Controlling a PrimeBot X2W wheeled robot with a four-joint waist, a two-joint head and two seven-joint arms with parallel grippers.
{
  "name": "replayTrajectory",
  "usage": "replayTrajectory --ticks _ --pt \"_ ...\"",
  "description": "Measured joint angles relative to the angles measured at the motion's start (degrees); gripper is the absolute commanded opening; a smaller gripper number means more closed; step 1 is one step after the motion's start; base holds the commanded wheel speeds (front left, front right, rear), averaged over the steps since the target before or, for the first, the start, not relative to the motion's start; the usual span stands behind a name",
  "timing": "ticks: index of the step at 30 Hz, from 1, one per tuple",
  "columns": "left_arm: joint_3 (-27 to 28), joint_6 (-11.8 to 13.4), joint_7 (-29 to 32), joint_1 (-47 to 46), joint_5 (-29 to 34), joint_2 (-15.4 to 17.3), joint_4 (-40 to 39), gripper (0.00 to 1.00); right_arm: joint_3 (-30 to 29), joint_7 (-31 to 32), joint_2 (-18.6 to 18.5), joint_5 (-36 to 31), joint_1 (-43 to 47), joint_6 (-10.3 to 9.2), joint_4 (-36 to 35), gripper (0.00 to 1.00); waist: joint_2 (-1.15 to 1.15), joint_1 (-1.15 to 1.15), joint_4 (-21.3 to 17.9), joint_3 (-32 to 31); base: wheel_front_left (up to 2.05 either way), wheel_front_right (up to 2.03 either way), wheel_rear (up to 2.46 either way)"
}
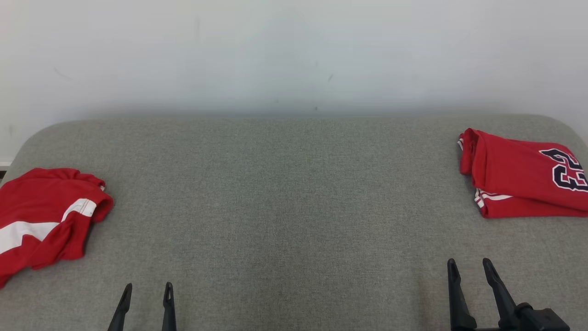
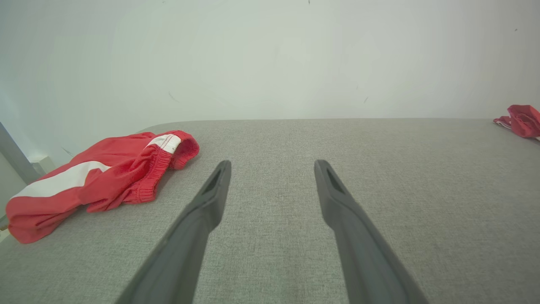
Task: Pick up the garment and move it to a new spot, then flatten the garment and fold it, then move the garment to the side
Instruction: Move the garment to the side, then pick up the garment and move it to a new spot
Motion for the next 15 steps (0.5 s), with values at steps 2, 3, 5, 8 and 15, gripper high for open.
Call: replayTrajectory --ticks 2,3,5,8,15 --pt "-0.05 0.0 0.0 0.03 0.0 -0.01 0.04 1.0 -0.11 0.0 -0.02 0.08 0.08 0.0 0.22 1.0 0.0 0.0 0.06 -0.05 0.0 0.0 0.0" --pt "-0.05 0.0 0.0 0.03 0.0 -0.01 0.04 1.0 -0.11 0.0 -0.02 0.08 0.08 0.0 0.22 1.0 0.0 0.0 0.06 -0.05 0.0 0.0 0.0" --pt "-0.02 0.0 0.0 0.03 0.0 -0.01 0.09 1.0 -0.21 0.0 0.0 0.36 0.14 0.0 0.66 1.0 0.0 0.0 0.1 -0.1 0.0 0.0 0.0" --pt "0.05 -0.03 0.0 0.03 -0.01 -0.01 0.13 1.0 -0.31 0.0 -0.01 0.36 0.36 0.0 0.97 1.0 0.0 0.0 0.13 -0.14 0.0 0.0 0.0" --pt "0.38 -0.26 0.0 0.08 0.0 -0.01 0.19 1.0 -0.3 0.0 0.0 0.41 0.73 0.0 1.41 1.0 0.0 0.0 -0.05 -0.08 0.0 0.0 0.0"
